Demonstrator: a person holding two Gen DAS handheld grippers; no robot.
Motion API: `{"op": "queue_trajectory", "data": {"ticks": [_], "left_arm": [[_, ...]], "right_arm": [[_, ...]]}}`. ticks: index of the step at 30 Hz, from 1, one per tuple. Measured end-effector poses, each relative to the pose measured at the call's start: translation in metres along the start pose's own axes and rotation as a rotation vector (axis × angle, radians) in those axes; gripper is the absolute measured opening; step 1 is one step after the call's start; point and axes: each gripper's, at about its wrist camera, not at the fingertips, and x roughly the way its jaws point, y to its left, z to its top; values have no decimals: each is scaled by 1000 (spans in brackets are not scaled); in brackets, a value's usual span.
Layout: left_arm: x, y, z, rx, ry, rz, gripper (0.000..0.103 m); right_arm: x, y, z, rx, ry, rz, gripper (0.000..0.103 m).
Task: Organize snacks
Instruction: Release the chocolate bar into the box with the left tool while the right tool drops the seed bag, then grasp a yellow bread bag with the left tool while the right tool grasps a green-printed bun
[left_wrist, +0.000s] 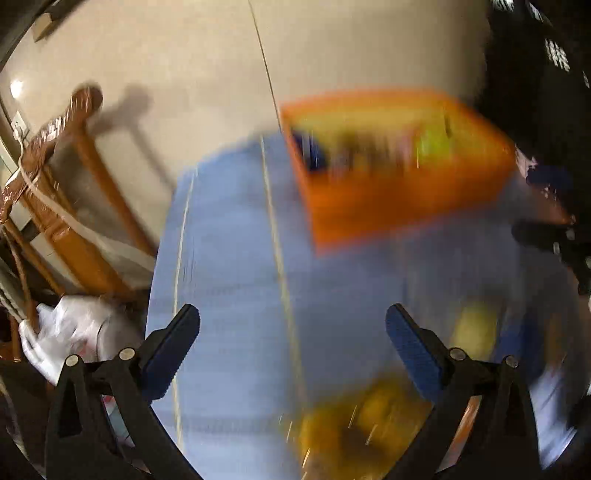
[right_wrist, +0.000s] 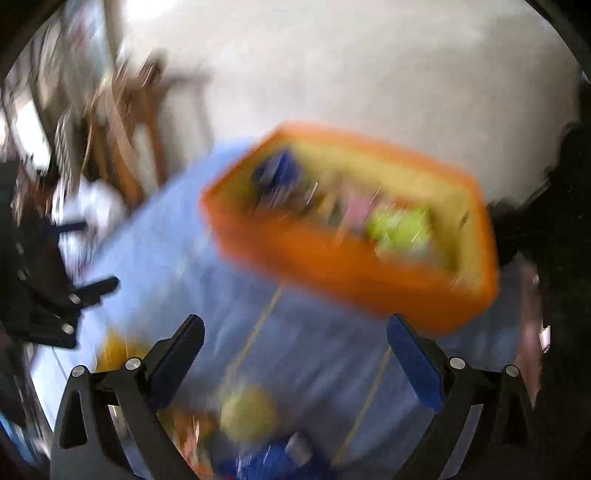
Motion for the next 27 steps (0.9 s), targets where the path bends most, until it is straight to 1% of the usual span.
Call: {"op": "queue_trajectory", "data": {"ticks": [1,2,3,4,5,6,7,8,9,10,11,13,14,15,17,18,19,20,21,22,23,24,25,26,27], "left_arm": [[2,-1,-18,10,18,54,99],[3,-2,-40,21,41,123,99],[2,-4,-56,29,50,124,99],[2,-4,-68,35,53,98,99],[3,-3,-76,34,59,83,99],[9,-3,-87,25,78,66,99],[14,-1,-92,16,92,55,99],[22,1,-97,-4,108,51,99],[26,0,-99,-22,105,37,99],[30,3,-100,-54,89,4,99],[34,6,-102,-76,85,-13,99],[45,11,-104,-129,72,-75,99],[49,10,-104,-148,81,-96,99],[56,13,-105,-199,94,-148,99],[62,8,-107,-265,133,-187,99],[66,8,-109,-305,158,-203,99],[70,9,-112,-336,175,-209,99],[69,6,-114,-341,157,-188,99],[66,-2,-117,-316,155,-169,99],[67,-12,-120,-247,152,-135,99],[62,-22,-124,-170,108,-103,95],[56,-26,-126,-149,85,-137,73],[51,-27,-126,-147,89,-149,47],[47,-27,-125,-147,121,-148,43],[45,-26,-124,-151,138,-167,41]], "right_arm": [[12,11,-14,-28,41,0,99],[24,21,-26,-46,77,2,99],[32,26,-35,-52,95,11,99],[41,29,-43,-53,107,21,99],[48,29,-46,-55,115,10,99],[56,33,-53,-67,136,-29,99],[63,36,-56,-87,150,-51,99],[72,39,-61,-130,162,-80,99],[78,43,-64,-153,172,-104,99],[84,45,-68,-173,184,-109,99],[88,50,-71,-184,191,-111,99],[90,53,-74,-189,163,-113,99],[91,51,-74,-177,155,-110,99],[92,49,-72,-138,149,-89,99],[94,45,-70,-87,155,-47,99],[95,45,-70,-78,163,-46,99],[96,47,-68,-84,167,-51,99],[96,50,-68,-95,162,-55,99],[97,52,-65,-111,146,-62,99],[98,55,-66,-116,134,-72,83],[98,59,-69,-111,135,-80,73],[98,59,-68,-72,130,-88,61],[95,58,-66,-14,141,-107,57],[92,58,-66,43,154,-112,56],[84,52,-66,130,151,-107,56]]}}
